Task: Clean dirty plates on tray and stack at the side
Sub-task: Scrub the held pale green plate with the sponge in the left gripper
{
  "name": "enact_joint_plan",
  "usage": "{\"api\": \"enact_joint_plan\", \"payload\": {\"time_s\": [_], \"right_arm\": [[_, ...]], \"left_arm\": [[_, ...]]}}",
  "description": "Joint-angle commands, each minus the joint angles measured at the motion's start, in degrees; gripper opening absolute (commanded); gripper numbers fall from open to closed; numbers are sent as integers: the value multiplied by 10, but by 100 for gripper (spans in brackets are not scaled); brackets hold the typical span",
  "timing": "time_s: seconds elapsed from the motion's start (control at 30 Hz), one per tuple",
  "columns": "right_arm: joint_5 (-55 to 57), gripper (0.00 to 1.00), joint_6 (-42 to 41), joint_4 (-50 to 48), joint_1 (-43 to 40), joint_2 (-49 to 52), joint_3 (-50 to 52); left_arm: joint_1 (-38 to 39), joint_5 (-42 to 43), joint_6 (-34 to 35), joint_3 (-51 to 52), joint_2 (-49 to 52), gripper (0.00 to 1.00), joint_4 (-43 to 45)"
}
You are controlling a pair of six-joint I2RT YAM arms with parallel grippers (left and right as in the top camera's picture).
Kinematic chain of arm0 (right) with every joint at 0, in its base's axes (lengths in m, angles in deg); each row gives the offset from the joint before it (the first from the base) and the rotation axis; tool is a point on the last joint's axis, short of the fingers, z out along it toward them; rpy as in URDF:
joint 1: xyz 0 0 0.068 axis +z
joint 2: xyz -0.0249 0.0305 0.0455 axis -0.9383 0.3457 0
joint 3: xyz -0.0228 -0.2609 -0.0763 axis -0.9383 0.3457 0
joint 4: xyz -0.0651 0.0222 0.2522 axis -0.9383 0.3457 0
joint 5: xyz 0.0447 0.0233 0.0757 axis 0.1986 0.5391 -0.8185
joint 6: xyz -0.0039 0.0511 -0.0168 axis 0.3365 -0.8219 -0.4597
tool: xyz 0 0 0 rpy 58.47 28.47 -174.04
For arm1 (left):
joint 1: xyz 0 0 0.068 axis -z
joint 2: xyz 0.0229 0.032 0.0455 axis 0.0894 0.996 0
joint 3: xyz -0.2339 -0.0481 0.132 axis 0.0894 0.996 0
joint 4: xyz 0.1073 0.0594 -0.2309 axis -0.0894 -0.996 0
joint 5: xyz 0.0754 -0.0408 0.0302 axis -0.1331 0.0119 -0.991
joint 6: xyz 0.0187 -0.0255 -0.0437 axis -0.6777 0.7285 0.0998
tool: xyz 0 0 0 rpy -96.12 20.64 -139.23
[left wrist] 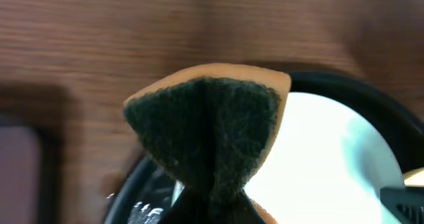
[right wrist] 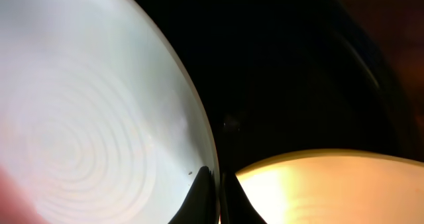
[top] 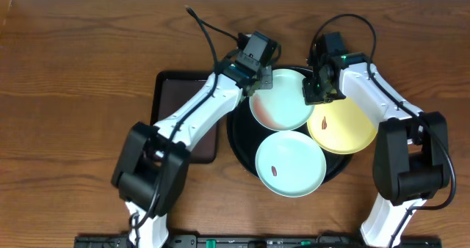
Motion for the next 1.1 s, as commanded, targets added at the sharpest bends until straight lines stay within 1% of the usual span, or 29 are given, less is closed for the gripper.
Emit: {"api": "enact_joint_plan", "payload": {"time_s": [0.0, 0.13, 0.3, 0.37, 0.43, 0.5, 0.6, 0.73, 0.9, 1.0, 1.07], "right_arm": [[15, 1, 12, 3, -4, -10, 3], [14, 1, 12, 3, -4, -10, 3], [14, 1, 12, 4, -4, -10, 3], [14, 1, 12, 5, -4, -10, 3], [14, 1, 12, 7, -4, -10, 3], [14, 1, 12, 8, -4, -10, 3], [14, 1, 12, 9, -4, -10, 3], [14, 1, 12, 9, -4, -10, 3], [15, 1, 12, 10, -4, -10, 3], [15, 1, 12, 10, -4, -10, 3], [15, 1, 12, 10, -4, -10, 3]], "left_arm": [[1, 40, 4, 11, 40, 7, 37], [2, 38, -2, 11, 70, 7, 56], [2, -2, -54, 11, 113, 7, 56], [2, -41, -72, 11, 123, 7, 45], [2, -103, -108, 11, 132, 7, 25], [2, -144, -123, 11, 131, 7, 15], [2, -175, -128, 7, 122, 7, 8], [9, -177, -128, -13, 87, 7, -4], [9, -191, -128, -14, 47, 7, -12], [21, -144, -126, -14, 26, 7, -17], [27, -109, -101, -13, 26, 7, -24]]}}
